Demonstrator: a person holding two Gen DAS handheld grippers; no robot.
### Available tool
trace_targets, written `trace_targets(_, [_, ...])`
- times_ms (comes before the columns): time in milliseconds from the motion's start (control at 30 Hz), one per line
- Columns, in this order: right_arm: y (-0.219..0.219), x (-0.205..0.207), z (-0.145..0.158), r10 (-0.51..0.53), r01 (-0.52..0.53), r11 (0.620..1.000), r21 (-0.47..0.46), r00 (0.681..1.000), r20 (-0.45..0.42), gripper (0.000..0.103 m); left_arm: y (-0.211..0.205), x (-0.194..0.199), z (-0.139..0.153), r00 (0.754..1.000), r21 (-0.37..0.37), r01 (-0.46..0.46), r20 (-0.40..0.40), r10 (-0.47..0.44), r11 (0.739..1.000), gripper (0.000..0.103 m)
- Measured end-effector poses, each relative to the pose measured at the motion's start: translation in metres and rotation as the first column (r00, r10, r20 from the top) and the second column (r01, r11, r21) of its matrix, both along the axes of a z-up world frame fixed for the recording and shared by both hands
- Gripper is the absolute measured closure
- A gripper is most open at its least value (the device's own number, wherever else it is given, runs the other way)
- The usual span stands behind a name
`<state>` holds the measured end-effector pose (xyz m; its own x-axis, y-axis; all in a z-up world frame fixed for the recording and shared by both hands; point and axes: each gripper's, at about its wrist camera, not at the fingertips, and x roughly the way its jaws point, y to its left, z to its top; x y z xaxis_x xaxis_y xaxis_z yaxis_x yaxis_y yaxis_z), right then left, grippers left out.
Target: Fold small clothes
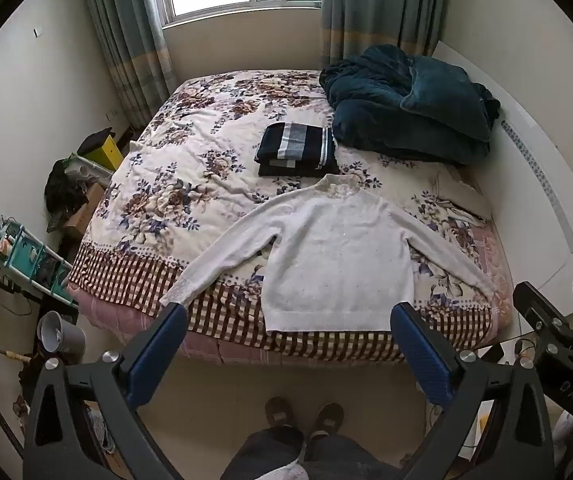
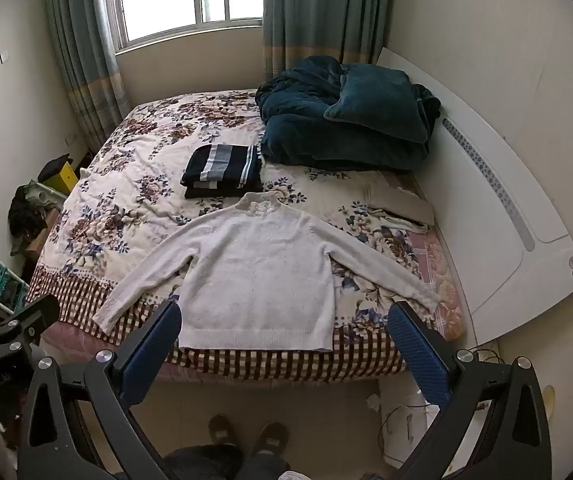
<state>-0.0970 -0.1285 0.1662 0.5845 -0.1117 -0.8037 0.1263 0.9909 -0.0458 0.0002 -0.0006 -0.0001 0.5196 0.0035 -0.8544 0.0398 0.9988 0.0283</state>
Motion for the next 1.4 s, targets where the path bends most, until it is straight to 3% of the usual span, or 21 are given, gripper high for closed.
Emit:
trace_targets(467, [-0.001, 0.000, 0.002, -0.005, 0.005, 1.000, -0.007, 1.000, 0.004, 0.000, -0.004, 0.005, -0.007, 1.000, -0.007, 0.001, 0.004, -0.001, 1.000, 0.000])
trace_targets(700, [0.001, 0.000, 0.004, 0.000, 0.000, 1.000, -0.005, 1.000, 0.003, 0.000, -0.007, 0.000, 0.007, 1.000, -0.009, -0.004, 0.018, 0.004, 1.000, 0.000])
trace_targets(1400, [0.004, -0.001, 0.010, 0.001, -0.001, 1.000, 0.005, 1.000, 0.003, 0.000, -0.006, 0.002, 0.014, 1.000, -0.018, -0.004, 0.023, 0.004, 1.000, 0.000])
